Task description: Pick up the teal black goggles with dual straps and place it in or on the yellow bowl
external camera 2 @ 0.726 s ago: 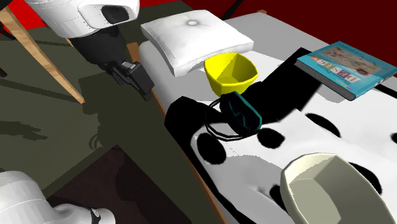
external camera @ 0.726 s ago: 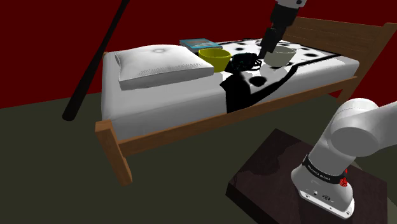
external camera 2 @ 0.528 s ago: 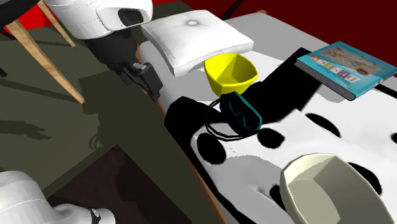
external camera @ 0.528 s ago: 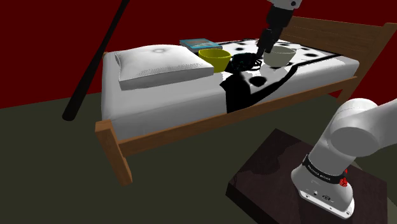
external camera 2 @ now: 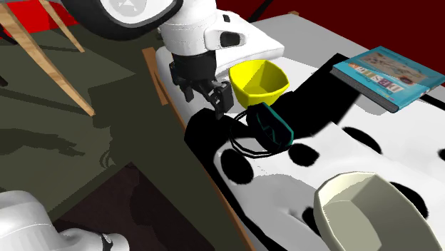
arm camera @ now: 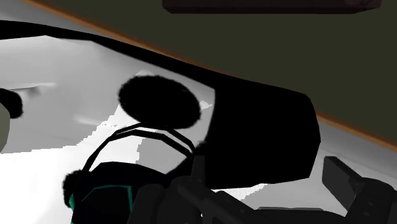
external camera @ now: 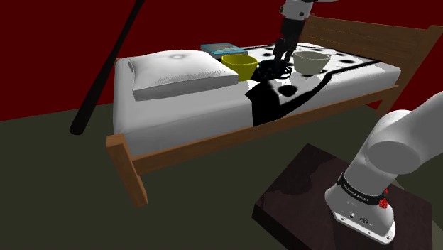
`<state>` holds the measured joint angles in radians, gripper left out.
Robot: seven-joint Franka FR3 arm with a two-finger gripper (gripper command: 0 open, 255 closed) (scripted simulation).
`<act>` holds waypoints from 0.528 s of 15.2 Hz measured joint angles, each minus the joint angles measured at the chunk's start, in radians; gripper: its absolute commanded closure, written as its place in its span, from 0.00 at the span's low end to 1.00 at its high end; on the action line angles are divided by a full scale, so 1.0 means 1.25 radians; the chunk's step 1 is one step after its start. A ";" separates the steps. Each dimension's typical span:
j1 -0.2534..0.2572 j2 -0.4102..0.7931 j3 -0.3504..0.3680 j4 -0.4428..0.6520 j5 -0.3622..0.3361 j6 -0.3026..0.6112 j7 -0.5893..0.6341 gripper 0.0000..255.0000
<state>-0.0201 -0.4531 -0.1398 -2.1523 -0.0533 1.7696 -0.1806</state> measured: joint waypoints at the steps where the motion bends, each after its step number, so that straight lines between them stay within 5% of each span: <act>1: -0.001 0.033 -0.007 0.023 0.003 0.000 -0.006 0.00; 8: -0.015 0.204 -0.054 0.126 0.018 0.015 -0.057 0.00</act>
<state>-0.0387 -0.1982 -0.2076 -1.9946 -0.0314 1.7883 -0.2516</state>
